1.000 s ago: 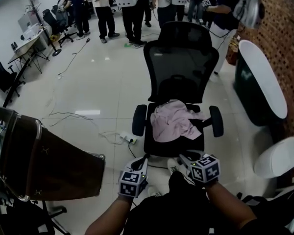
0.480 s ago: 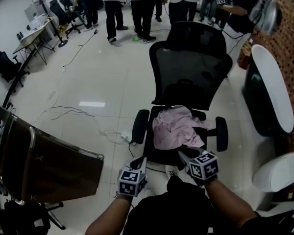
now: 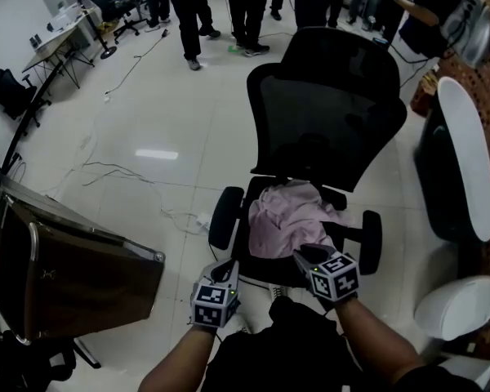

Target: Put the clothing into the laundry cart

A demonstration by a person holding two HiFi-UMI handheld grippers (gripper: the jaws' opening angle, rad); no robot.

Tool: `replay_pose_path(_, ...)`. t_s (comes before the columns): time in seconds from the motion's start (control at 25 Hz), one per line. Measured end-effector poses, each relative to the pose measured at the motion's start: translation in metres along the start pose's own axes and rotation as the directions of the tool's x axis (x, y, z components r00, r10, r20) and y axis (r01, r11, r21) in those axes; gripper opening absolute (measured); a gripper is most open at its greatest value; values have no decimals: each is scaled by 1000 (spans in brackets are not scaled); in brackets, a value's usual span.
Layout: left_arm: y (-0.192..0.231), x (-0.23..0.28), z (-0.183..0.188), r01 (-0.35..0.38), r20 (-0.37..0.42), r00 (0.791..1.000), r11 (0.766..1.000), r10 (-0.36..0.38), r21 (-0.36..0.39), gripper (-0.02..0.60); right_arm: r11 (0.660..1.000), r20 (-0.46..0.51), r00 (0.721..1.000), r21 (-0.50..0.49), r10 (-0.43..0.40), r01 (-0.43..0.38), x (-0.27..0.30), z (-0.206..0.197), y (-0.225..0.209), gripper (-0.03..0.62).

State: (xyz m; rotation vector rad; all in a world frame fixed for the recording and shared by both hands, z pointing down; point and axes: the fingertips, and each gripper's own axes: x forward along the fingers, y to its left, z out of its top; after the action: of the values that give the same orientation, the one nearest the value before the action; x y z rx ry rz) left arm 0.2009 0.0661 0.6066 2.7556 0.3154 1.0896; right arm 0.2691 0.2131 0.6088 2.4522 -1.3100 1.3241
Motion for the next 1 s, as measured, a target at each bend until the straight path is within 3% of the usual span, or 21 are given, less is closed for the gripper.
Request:
replay_pose_path(0.68, 3, 99, -15, -58, -86, 995, 997, 55, -42, -2, 990, -150, 982, -71, 113, -125, 104, -13, -67, 114)
replay_pose_path(1.0, 16, 143, -24, -83, -129, 989, 992, 70, -98, -2, 988, -202, 974, -93, 103, -124, 152, -14, -101, 114)
